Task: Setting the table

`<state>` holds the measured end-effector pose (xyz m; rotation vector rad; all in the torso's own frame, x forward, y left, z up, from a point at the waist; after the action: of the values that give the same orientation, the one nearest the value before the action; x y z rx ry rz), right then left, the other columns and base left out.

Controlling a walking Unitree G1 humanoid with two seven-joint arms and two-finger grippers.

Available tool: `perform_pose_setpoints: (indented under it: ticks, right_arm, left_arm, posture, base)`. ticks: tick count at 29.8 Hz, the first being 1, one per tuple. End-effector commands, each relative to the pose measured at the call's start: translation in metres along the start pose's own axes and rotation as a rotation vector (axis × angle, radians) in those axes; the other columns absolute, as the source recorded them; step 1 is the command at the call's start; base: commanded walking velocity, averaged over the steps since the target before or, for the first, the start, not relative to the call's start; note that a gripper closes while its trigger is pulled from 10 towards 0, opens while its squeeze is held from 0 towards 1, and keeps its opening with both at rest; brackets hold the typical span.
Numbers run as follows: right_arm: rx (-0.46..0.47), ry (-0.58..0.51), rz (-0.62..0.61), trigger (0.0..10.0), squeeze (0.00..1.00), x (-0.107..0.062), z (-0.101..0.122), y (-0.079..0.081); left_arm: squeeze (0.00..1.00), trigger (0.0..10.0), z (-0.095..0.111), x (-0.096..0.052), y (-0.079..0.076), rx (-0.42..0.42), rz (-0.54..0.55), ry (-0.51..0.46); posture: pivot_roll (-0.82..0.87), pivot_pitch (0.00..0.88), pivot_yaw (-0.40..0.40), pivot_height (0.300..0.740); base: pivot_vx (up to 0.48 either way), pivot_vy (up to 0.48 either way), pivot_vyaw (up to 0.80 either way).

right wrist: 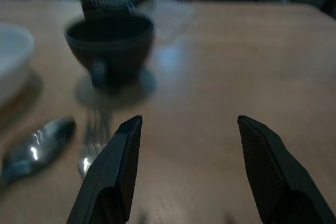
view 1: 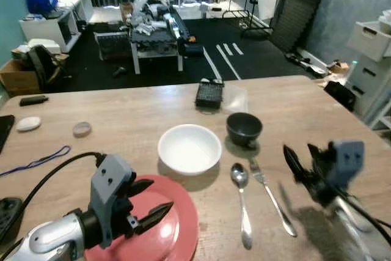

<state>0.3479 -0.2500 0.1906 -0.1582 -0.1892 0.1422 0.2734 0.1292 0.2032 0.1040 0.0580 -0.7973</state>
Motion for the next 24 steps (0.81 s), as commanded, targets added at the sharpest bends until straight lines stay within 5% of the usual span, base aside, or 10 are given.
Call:
perform_pose_setpoints:
  ticks: [1, 12, 20, 24]
  right_arm:
    - [-0.012, 0.029, 0.053, 10.0, 0.00, -0.006, 0.000, 0.005]
    - [0.016, 0.145, 0.305, 10.0, 0.00, -0.021, -0.003, 0.049]
    - [0.079, 0.144, 0.350, 10.0, 0.00, -0.010, -0.002, 0.079]
    - [0.096, 0.227, 0.325, 10.0, 0.00, -0.008, -0.021, 0.089]
  left_arm:
    - [0.00, 10.0, -0.005, -0.001, 0.000, 0.006, -0.002, 0.021]
    - [0.00, 10.0, -0.019, 0.001, -0.010, 0.026, -0.028, 0.063]
    - [0.00, 10.0, -0.021, 0.004, -0.012, 0.024, -0.030, 0.063]
    - [0.00, 10.0, -0.022, 0.004, -0.011, 0.027, -0.024, 0.062]
  posture:
    - [0.08, 0.145, 0.071, 0.740]
    - [0.08, 0.152, 0.056, 0.740]
    - [0.09, 0.152, 0.052, 0.740]
    - [0.09, 0.156, 0.048, 0.740]
  base:
    - [0.000, 0.000, 0.00]
    - [0.000, 0.000, 0.00]
    - [0.000, 0.000, 0.00]
    - [0.000, 0.000, 0.00]
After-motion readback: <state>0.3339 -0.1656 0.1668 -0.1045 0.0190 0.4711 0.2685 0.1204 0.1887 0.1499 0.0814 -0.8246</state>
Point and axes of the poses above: a point about 5 cm out from each wrist's last joint towards the gripper, its own x axis pointing out of the wrist towards the gripper, its own z axis along the axis of the wrist's last joint, y = z × x, the point moved 5 cm from there along x, pointing out of the wrist towards the gripper, and after that the axes turned 5 degrees about -x, right-handed, at the moved point
